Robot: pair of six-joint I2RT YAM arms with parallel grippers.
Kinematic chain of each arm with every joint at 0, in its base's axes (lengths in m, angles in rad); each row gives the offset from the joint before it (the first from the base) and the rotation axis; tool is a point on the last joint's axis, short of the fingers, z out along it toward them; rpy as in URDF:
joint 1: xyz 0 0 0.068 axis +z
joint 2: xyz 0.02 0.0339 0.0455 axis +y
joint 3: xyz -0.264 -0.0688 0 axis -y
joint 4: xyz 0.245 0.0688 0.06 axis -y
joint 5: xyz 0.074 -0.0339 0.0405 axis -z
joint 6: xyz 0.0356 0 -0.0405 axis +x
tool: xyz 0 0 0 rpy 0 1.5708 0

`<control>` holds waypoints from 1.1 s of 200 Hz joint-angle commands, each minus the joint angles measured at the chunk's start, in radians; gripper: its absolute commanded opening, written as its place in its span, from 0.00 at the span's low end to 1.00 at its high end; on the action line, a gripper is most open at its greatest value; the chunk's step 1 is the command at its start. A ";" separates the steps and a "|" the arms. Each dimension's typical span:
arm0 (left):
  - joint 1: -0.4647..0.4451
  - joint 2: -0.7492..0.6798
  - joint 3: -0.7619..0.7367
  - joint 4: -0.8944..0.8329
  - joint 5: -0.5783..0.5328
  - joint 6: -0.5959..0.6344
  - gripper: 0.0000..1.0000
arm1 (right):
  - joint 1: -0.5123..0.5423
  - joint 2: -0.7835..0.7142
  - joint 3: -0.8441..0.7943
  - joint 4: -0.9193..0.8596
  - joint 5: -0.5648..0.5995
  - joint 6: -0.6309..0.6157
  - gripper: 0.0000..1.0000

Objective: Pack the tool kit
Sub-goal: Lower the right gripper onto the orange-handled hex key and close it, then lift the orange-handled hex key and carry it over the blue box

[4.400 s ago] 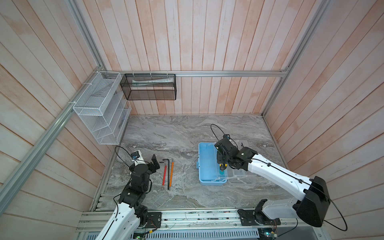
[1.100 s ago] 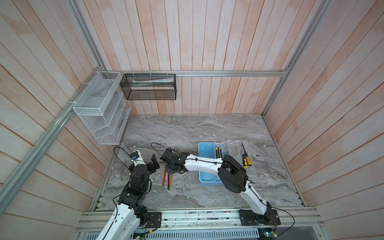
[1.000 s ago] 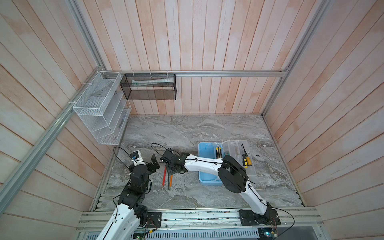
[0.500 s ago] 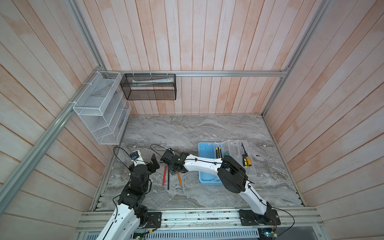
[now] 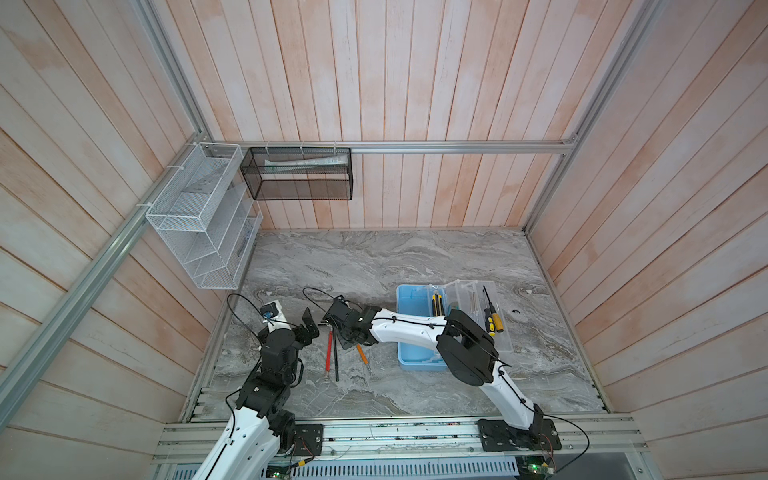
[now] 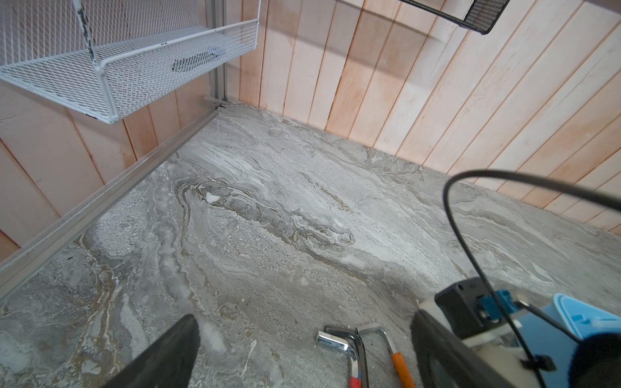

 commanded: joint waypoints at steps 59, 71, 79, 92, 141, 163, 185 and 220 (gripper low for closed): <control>0.004 -0.004 -0.003 0.000 0.005 0.004 1.00 | -0.016 0.009 -0.067 -0.002 -0.089 0.032 0.16; 0.004 -0.005 -0.004 0.000 0.004 0.004 1.00 | -0.019 0.005 -0.067 -0.002 -0.087 0.034 0.12; 0.004 -0.005 -0.004 0.000 0.004 0.004 1.00 | -0.022 0.001 -0.066 -0.003 -0.083 0.036 0.11; 0.004 -0.007 -0.003 -0.001 0.004 0.004 1.00 | -0.027 -0.009 -0.068 -0.003 -0.078 0.039 0.07; 0.004 -0.008 -0.008 0.010 0.024 0.016 1.00 | -0.045 -0.080 -0.095 0.014 -0.057 0.059 0.00; 0.004 0.011 -0.004 0.023 0.053 0.022 1.00 | -0.056 -0.136 -0.134 0.045 -0.068 0.076 0.00; 0.004 0.013 -0.007 0.041 0.126 0.032 1.00 | -0.070 -0.191 -0.175 0.074 -0.074 0.092 0.00; 0.003 -0.066 -0.052 0.070 0.265 0.014 1.00 | -0.079 -0.266 -0.181 0.055 -0.025 0.098 0.00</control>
